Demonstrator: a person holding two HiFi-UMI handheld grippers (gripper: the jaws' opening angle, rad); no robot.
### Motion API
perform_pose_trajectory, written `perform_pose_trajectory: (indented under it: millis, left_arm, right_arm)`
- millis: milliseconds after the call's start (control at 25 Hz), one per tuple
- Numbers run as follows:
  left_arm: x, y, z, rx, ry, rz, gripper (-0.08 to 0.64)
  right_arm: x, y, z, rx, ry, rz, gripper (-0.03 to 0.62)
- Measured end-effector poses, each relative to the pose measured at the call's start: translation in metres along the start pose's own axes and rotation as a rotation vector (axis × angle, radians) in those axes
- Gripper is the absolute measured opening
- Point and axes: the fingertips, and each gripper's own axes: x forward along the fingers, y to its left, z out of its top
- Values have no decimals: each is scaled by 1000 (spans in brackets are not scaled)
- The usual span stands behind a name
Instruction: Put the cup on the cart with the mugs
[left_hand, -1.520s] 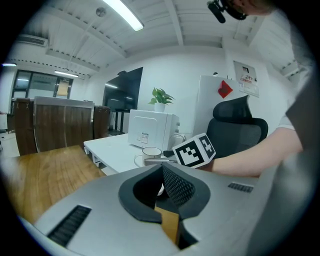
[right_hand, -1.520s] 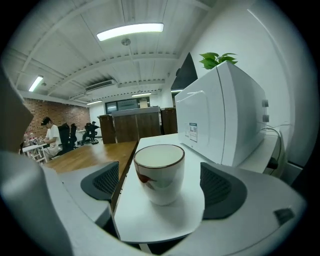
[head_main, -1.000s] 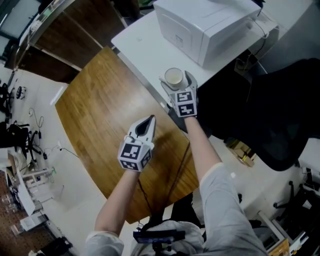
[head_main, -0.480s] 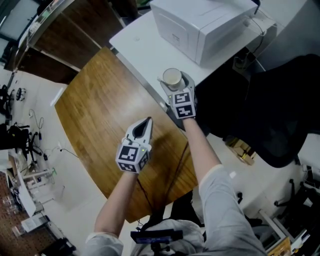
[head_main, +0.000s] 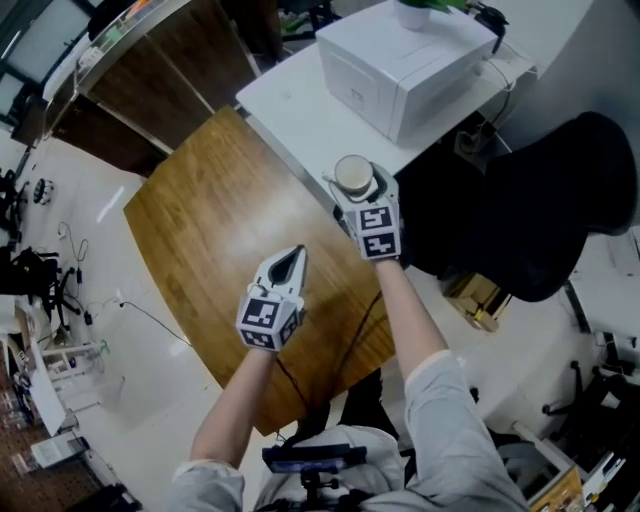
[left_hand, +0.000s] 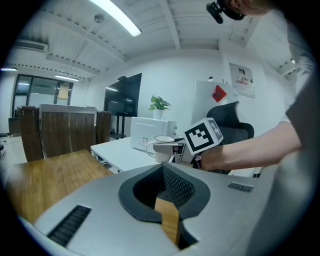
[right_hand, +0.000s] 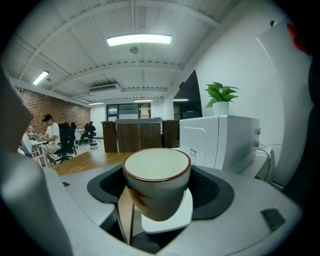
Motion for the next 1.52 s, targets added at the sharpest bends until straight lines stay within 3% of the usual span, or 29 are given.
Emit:
perform_pose_trajectory:
  millis: [560,1080,1520]
  left_arm:
    - [-157,-45,26,31,-94,-89,4]
    - [-284,-54,5,79,-128,-124,5]
    - [-365,-73,-1,144,-149,-125,5]
  right_arm:
    - [-194,99,57,0,-18,-54,390]
    - [-342,199,40,6,-5,-73,390]
    - [-429,236,21,28,2,-112,390]
